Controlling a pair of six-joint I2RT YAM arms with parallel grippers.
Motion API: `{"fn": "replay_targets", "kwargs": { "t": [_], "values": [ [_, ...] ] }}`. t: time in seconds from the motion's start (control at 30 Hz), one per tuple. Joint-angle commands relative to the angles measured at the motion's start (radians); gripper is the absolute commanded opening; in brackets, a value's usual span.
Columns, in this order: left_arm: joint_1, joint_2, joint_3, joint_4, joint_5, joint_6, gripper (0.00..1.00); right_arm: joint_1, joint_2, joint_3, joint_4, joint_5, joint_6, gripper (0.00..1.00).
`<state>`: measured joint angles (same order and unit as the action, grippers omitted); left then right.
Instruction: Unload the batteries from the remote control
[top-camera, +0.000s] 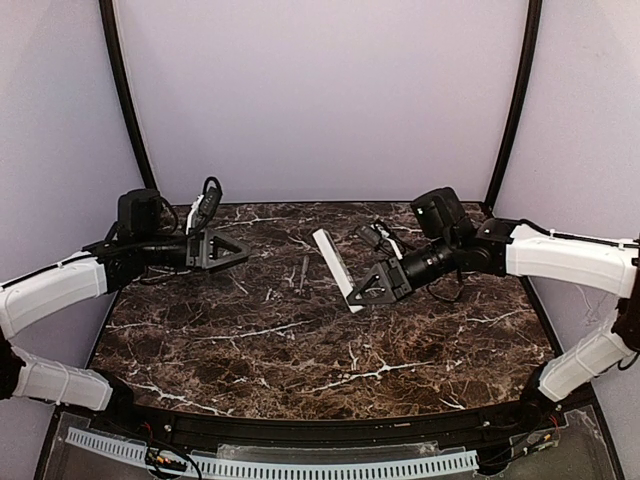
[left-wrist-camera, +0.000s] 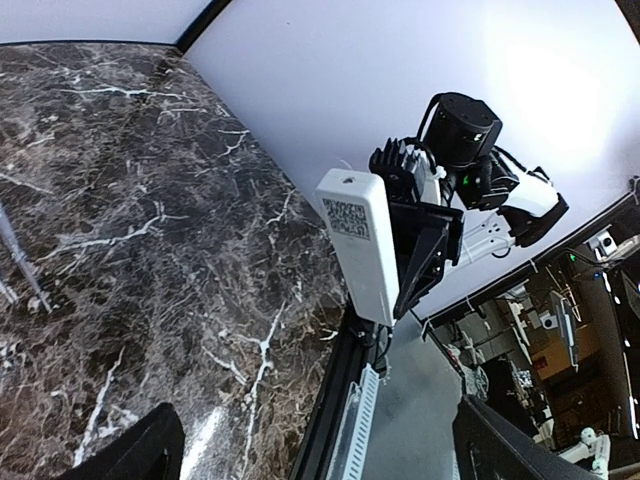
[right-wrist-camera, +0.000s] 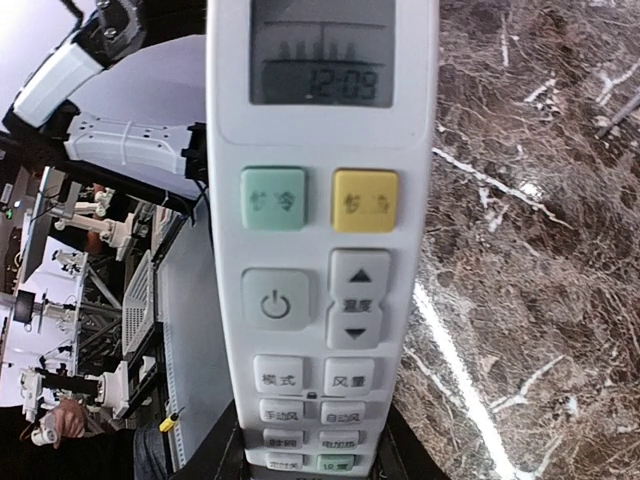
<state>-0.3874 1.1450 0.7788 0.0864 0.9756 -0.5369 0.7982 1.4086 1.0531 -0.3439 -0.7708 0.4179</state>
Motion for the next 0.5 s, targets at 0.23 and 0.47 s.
{"fn": "replay_targets", "kwargs": {
  "t": [0.23,0.47],
  "values": [
    [-0.115,0.154,0.107,0.370,0.069,-0.167,0.91,0.047,-0.056,-0.037,0.155,-0.175,0.011,0.00],
    [-0.183,0.219,0.159,0.405,0.075,-0.178,0.89,0.067,-0.045,-0.025,0.154,-0.196,-0.007,0.00]
  ]
}}
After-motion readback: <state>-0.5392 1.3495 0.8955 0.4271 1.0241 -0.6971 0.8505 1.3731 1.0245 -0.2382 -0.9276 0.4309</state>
